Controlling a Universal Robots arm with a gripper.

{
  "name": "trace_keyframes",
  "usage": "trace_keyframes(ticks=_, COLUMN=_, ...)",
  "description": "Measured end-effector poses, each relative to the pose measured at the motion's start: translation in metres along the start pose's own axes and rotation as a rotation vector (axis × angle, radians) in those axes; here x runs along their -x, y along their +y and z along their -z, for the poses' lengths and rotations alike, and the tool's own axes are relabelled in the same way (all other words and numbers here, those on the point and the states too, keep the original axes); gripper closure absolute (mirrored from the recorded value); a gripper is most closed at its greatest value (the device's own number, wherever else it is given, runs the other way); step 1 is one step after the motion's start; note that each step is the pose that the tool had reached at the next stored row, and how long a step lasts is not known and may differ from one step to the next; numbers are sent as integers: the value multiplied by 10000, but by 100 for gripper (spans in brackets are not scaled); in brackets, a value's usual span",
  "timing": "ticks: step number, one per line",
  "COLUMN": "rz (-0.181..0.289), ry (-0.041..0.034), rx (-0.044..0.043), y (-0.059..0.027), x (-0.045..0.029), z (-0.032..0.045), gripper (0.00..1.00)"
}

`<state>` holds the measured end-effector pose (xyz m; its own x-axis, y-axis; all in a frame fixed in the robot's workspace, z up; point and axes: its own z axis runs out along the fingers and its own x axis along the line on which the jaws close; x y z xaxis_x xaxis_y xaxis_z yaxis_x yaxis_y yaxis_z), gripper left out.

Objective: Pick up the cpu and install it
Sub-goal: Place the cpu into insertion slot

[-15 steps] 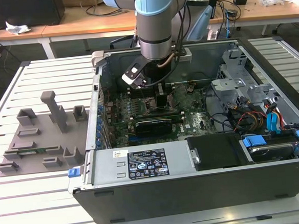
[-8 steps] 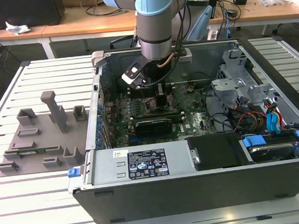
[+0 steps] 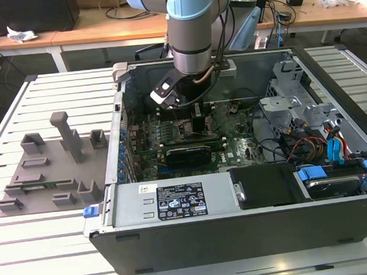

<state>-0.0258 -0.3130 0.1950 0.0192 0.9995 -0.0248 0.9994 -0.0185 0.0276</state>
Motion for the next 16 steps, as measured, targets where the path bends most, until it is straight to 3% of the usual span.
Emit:
trace_keyframes(ticks=1, rz=0, ry=-6, rx=-5, y=0, x=0, z=1, gripper=38)
trace_keyframes(ticks=6, rz=0, ry=-14, rx=-10, y=0, x=4, z=56, gripper=38)
trace_keyframes(ticks=16, rz=0, ry=-13, rx=-9, y=1, x=4, z=69, gripper=38)
